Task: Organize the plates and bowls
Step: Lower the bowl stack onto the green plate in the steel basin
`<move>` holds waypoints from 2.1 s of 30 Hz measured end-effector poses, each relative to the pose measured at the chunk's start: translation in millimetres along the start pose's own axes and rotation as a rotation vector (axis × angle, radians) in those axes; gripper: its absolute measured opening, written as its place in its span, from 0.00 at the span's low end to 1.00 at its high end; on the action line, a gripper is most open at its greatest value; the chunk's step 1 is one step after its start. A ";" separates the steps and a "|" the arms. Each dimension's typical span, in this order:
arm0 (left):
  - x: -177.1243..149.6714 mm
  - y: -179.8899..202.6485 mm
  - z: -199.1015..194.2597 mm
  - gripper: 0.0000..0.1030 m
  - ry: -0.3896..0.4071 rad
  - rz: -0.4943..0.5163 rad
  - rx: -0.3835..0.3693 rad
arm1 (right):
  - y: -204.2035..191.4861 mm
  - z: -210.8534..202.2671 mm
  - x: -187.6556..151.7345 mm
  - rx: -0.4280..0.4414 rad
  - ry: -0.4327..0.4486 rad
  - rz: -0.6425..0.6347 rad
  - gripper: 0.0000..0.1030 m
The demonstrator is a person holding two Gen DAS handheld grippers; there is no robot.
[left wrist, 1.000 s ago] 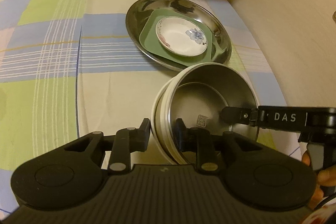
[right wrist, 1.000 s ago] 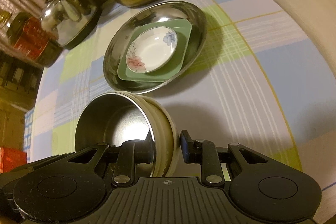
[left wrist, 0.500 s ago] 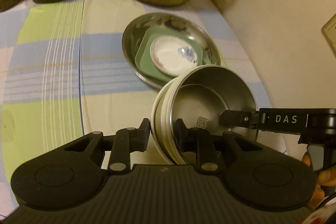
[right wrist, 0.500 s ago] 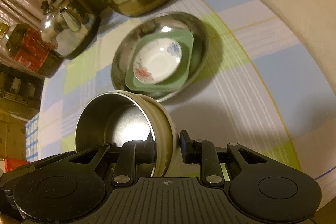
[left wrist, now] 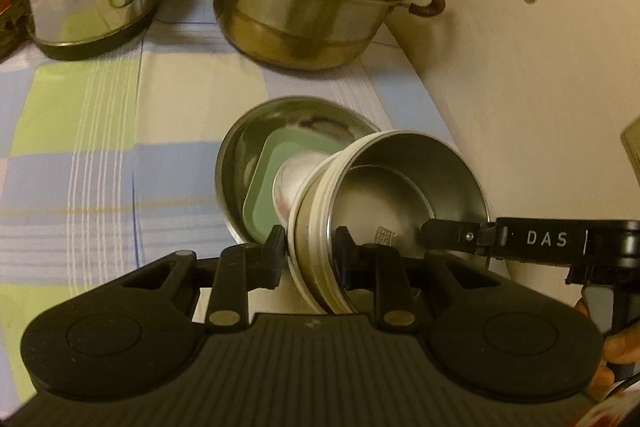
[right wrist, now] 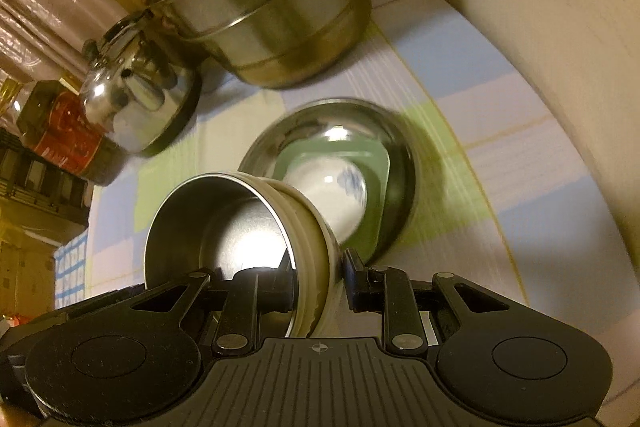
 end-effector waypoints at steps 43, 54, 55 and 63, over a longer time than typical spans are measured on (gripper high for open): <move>36.1 -31.8 86.3 0.21 -0.113 -0.070 0.039 | 18.2 80.3 47.6 -0.025 -0.100 0.029 0.24; 36.3 -32.4 86.5 0.21 -0.108 -0.058 0.044 | 18.6 82.4 46.5 -0.018 -0.093 0.032 0.24; 36.1 -32.5 86.2 0.21 -0.104 -0.055 0.044 | 18.7 82.0 46.3 -0.018 -0.092 0.028 0.24; 34.9 -32.1 85.2 0.21 -0.098 -0.040 0.048 | 15.9 80.9 44.8 -0.019 -0.083 0.000 0.24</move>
Point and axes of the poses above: each gripper's, at about its wrist camera, not at the fingertips, and z roughly the way its jaws point, y to its right, x to its top, the point moved 8 cm from there along z, roughly the way its jaws point, and after that the axes turned 7 degrees about -x, right-handed, at the moved point
